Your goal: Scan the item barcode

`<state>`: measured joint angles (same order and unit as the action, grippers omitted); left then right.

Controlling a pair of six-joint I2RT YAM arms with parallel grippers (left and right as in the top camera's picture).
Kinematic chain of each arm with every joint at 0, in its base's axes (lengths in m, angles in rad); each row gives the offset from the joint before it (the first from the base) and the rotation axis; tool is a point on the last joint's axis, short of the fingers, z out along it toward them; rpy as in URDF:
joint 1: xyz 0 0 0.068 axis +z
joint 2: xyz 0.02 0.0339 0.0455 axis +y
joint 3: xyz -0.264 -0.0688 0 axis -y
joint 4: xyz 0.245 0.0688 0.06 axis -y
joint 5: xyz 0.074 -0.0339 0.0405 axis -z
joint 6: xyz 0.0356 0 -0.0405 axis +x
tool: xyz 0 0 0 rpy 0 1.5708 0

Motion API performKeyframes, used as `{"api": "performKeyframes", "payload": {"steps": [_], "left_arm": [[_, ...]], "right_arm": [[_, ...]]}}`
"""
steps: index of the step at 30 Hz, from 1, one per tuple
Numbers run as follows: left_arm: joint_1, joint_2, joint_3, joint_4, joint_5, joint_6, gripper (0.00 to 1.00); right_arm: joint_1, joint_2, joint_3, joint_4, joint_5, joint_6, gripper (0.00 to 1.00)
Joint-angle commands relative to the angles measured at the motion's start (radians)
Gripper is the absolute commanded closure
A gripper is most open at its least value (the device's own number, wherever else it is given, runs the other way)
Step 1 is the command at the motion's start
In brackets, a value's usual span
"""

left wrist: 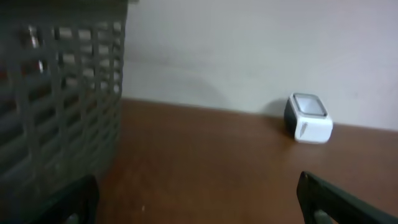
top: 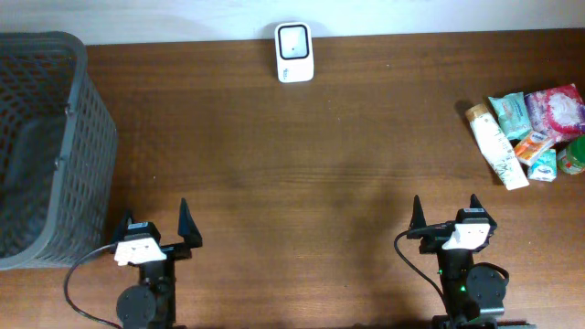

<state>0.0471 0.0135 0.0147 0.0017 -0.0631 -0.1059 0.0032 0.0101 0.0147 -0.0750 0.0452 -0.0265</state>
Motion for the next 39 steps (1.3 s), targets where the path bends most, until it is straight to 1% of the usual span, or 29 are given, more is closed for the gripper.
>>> {"api": "performKeyframes", "payload": {"steps": [1, 5, 7, 21, 24, 29, 31, 39], "left_arm": [[0.002, -0.009, -0.006, -0.068, -0.004, -0.017, 0.01], [-0.002, -0.009, -0.006, -0.086, 0.026, 0.01, 0.01], [-0.028, -0.009, -0.006, -0.087, 0.048, 0.059, 0.01], [-0.026, -0.009, -0.006, -0.09, 0.056, 0.077, 0.01], [-0.026, -0.009, -0.006, -0.09, 0.055, 0.146, 0.01], [-0.026, -0.009, -0.006, -0.091, 0.048, 0.143, 0.01], [-0.026, -0.009, -0.006, -0.09, 0.041, 0.078, 0.01], [-0.024, -0.009, -0.006, -0.086, 0.048, 0.099, 0.01]], "right_arm": [[-0.004, -0.007, -0.009, -0.003, 0.011, 0.005, 0.02], [-0.003, -0.007, -0.009, -0.003, 0.011, 0.005, 0.01], [-0.004, -0.007, -0.009, -0.003, 0.011, 0.005, 0.01], [-0.004, -0.007, -0.009, -0.003, 0.011, 0.005, 0.02], [-0.003, -0.007, -0.009, -0.003, 0.011, 0.005, 0.01], [-0.004, -0.007, -0.009, -0.003, 0.011, 0.005, 0.01], [-0.004, -0.007, -0.009, -0.003, 0.011, 0.005, 0.01], [-0.004, -0.007, -0.009, -0.003, 0.011, 0.005, 0.01]]}}
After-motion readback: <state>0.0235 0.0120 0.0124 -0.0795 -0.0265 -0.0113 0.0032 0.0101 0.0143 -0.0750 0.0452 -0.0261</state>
